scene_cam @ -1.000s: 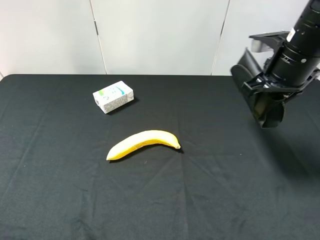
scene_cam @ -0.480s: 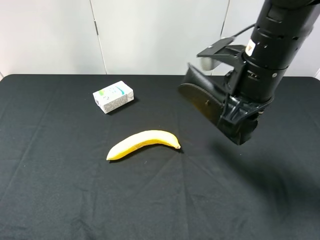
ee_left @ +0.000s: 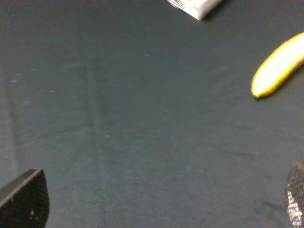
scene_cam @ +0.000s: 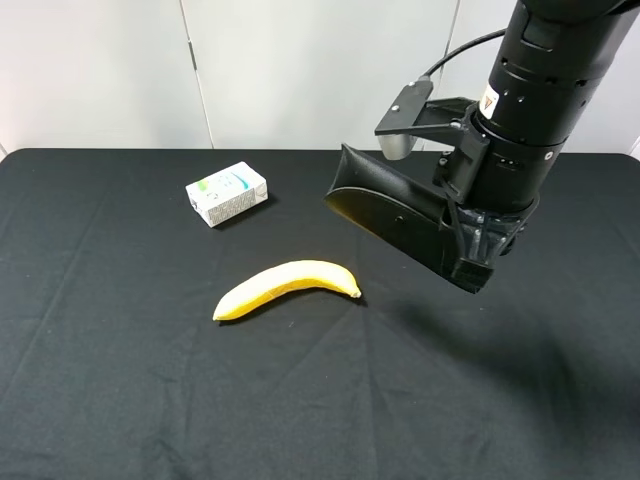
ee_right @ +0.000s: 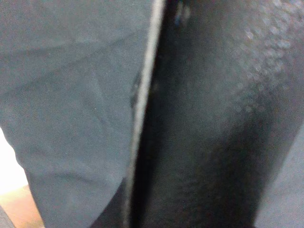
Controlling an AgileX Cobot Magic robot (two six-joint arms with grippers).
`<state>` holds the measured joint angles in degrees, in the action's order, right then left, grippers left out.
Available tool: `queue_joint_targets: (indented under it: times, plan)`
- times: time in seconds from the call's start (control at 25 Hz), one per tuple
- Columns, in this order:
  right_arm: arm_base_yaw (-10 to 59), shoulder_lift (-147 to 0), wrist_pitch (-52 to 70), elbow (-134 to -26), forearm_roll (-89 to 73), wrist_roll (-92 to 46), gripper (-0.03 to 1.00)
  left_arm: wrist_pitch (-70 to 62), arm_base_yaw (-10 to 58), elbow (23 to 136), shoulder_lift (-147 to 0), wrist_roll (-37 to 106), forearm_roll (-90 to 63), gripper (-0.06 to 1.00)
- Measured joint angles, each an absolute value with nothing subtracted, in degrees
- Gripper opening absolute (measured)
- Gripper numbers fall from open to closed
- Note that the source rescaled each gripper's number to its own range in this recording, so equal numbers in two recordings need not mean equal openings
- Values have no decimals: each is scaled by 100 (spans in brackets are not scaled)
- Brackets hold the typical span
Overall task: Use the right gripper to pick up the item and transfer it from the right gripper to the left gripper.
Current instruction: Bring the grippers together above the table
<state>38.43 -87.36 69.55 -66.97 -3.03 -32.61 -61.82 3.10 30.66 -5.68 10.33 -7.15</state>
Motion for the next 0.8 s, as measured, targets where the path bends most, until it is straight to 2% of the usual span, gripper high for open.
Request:
queue_joint_targets:
  times: [0.28, 0.56, 0.8]
  plan:
    - [3843, -8736, 6966, -6697, -422, -4304, 1, -6133, 476, 3713, -1905, 1992, -1014, 99]
    - [3843, -8736, 6973, -6697, -748, -5058, 1, -5911, 1696, 3901, -2879, 2329, -1003, 99]
    - [3843, -8736, 6973, -6697, -830, -5242, 0, -5086, 2725, 3907, -3680, 2455, -996, 99]
